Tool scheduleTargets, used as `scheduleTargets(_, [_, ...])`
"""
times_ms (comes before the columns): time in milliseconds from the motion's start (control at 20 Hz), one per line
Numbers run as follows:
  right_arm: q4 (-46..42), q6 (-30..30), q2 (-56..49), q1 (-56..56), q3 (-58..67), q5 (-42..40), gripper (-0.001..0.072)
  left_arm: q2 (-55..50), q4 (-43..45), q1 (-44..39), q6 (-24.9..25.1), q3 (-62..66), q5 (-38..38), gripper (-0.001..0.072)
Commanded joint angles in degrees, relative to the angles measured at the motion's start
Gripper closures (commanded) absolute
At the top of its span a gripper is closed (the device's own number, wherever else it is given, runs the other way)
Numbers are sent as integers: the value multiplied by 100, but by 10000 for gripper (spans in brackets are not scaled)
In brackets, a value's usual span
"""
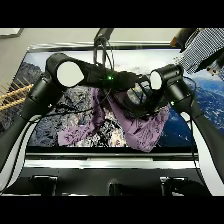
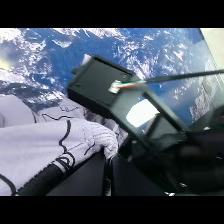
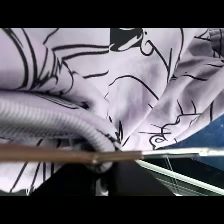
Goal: Fold the clothes and pants, and hang the long-sleeved shirts on hangers.
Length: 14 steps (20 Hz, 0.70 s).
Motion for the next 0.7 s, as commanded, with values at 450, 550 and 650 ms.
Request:
scheduleTargets(450, [-643, -57, 422, 4, 9, 122, 667, -87, 352, 431, 848, -157, -973, 680])
scheduleTargets(550, [-627, -55, 621, 4, 7, 201, 667, -87, 345, 525, 1233, -317, -949, 680])
scheduleTargets(650, [-592, -66, 715, 4, 9, 385, 667, -87, 111, 509, 1419, -459, -822, 680])
